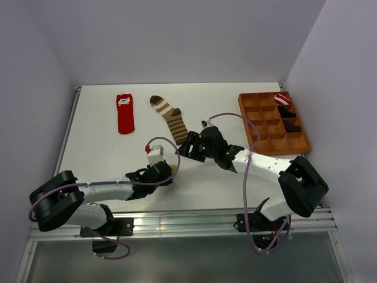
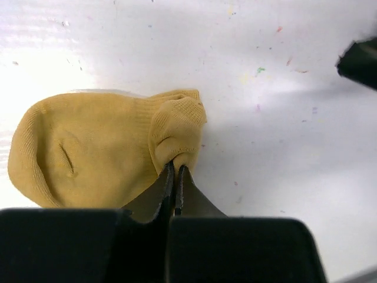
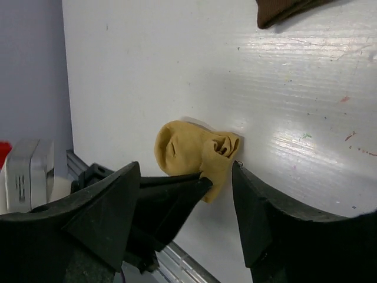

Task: Roll the socks
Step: Roll the sock at the center of the board.

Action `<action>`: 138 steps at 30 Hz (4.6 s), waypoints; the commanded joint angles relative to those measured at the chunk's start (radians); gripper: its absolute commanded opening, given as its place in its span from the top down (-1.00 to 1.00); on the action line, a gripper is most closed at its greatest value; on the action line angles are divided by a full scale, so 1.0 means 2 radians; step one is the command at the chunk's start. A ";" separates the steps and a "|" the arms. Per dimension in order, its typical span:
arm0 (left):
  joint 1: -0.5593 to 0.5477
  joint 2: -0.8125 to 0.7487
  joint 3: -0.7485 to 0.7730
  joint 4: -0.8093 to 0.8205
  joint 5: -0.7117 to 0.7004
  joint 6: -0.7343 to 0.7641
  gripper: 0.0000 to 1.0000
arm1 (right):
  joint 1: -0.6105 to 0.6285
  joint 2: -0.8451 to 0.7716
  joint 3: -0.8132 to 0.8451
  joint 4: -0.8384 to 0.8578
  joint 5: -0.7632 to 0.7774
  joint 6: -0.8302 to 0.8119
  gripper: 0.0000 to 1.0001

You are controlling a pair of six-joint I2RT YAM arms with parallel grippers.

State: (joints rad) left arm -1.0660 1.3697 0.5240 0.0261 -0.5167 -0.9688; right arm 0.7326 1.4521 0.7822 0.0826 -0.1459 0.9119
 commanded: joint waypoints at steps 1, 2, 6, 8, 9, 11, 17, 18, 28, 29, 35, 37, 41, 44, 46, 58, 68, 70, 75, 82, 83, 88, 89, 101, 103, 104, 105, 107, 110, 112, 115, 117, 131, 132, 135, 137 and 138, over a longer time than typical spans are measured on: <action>0.050 -0.044 -0.050 0.099 0.112 -0.047 0.99 | -0.003 -0.023 -0.029 0.048 0.023 0.006 -0.42; 0.060 -0.060 -0.072 0.111 0.127 -0.053 0.99 | -0.002 -0.023 -0.034 0.061 0.021 0.007 -0.43; 0.113 -0.093 -0.113 0.161 0.186 -0.089 0.99 | 0.000 -0.012 -0.062 0.107 -0.002 0.020 -0.44; 0.126 -0.104 -0.132 0.182 0.211 -0.101 0.99 | 0.006 0.001 -0.078 0.140 -0.010 0.030 -0.43; 0.139 -0.107 -0.138 0.187 0.218 -0.112 0.99 | 0.009 0.006 -0.085 0.150 -0.012 0.033 -0.43; 0.150 -0.113 -0.151 0.198 0.232 -0.121 0.99 | 0.016 0.019 -0.088 0.177 -0.015 0.040 -0.43; 0.182 -0.113 -0.169 0.209 0.261 -0.149 0.99 | 0.042 0.085 -0.078 0.216 -0.024 0.053 -0.41; 0.188 -0.111 -0.169 0.209 0.264 -0.154 0.99 | 0.045 0.091 -0.076 0.221 -0.028 0.055 -0.40; 0.208 -0.069 -0.181 0.242 0.299 -0.175 0.99 | 0.056 0.163 -0.058 0.259 -0.045 0.074 -0.31; 0.208 -0.064 -0.181 0.244 0.301 -0.178 0.99 | 0.056 0.169 -0.057 0.258 -0.047 0.074 -0.30; 0.212 -0.060 -0.188 0.252 0.304 -0.186 0.99 | 0.057 0.195 -0.043 0.256 -0.057 0.069 -0.18; 0.213 -0.061 -0.190 0.251 0.304 -0.187 0.99 | 0.056 0.202 -0.040 0.259 -0.065 0.069 -0.10; 0.217 -0.060 -0.197 0.261 0.309 -0.191 0.99 | 0.056 0.226 -0.034 0.266 -0.080 0.071 0.04; 0.219 -0.053 -0.194 0.264 0.312 -0.190 0.99 | 0.057 0.230 -0.034 0.266 -0.084 0.069 0.31; 0.219 -0.047 -0.190 0.265 0.315 -0.181 0.99 | 0.056 0.220 -0.033 0.251 -0.077 0.060 0.60; 0.203 -0.102 -0.116 0.147 0.261 -0.085 -0.01 | 0.056 0.157 0.038 -0.014 0.024 -0.023 1.00; 0.018 -0.127 -0.017 0.025 -0.007 0.050 -0.04 | 0.057 0.159 0.149 -0.215 0.086 -0.049 1.00; -0.008 -0.095 0.004 0.012 -0.038 0.061 -0.04 | 0.058 0.162 0.163 -0.245 0.096 -0.052 1.00; -0.063 -0.020 0.042 0.001 -0.097 0.082 0.01 | 0.062 0.171 0.200 -0.287 0.110 -0.060 1.00; -0.100 0.074 0.100 -0.028 -0.153 0.079 0.06 | 0.062 0.174 0.202 -0.288 0.095 -0.062 1.00; -0.104 0.080 0.108 -0.040 -0.160 0.077 0.06 | 0.062 0.174 0.202 -0.286 0.094 -0.062 1.00; -0.116 0.117 0.151 -0.059 -0.193 0.089 0.07 | 0.063 0.179 0.203 -0.285 0.090 -0.062 1.00; -0.117 0.122 0.156 -0.060 -0.196 0.091 0.07 | 0.063 0.179 0.203 -0.285 0.088 -0.062 1.00; -0.123 0.155 0.181 -0.061 -0.183 0.076 0.14 | 0.064 0.187 0.202 -0.279 0.078 -0.059 1.00; -0.123 0.136 0.170 -0.051 -0.174 0.080 0.12 | 0.064 0.187 0.199 -0.276 0.078 -0.059 1.00; -0.123 0.127 0.165 -0.037 -0.170 0.082 0.11 | 0.064 0.187 0.198 -0.274 0.075 -0.059 1.00; -0.123 0.118 0.152 -0.029 -0.165 0.082 0.08 | 0.064 0.187 0.196 -0.273 0.075 -0.059 1.00; -0.123 0.088 0.130 0.017 -0.144 0.095 0.05 | 0.063 0.186 0.194 -0.268 0.068 -0.060 1.00; -0.123 0.058 0.089 0.058 -0.124 0.114 0.01 | 0.065 0.182 0.190 -0.255 0.054 -0.061 1.00; -0.122 0.055 0.081 0.070 -0.121 0.118 0.00 | 0.064 0.181 0.187 -0.250 0.050 -0.060 1.00; -0.121 0.074 0.093 0.053 -0.130 0.112 0.03 | 0.064 0.181 0.189 -0.251 0.048 -0.060 1.00; -0.117 0.088 0.107 0.040 -0.136 0.104 0.05 | 0.065 0.180 0.187 -0.248 0.048 -0.059 1.00; -0.101 0.158 0.126 -0.062 -0.164 0.010 0.16 | 0.062 0.165 0.151 -0.215 0.036 -0.043 1.00; -0.100 0.160 0.128 -0.062 -0.164 0.012 0.17 | 0.062 0.162 0.148 -0.212 0.035 -0.041 1.00; -0.097 0.175 0.139 -0.077 -0.170 0.002 0.21 | 0.062 0.157 0.135 -0.199 0.030 -0.034 1.00; -0.096 0.186 0.145 -0.103 -0.181 -0.016 0.27 | 0.062 0.151 0.120 -0.184 0.030 -0.026 1.00; -0.095 0.194 0.150 -0.110 -0.183 -0.020 0.35 | 0.062 0.142 0.114 -0.179 0.030 -0.022 1.00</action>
State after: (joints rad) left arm -1.2892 1.7016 0.7883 -0.0959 -0.8944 -0.9710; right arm 0.8295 1.7962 1.0508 -0.2966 -0.0761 0.8436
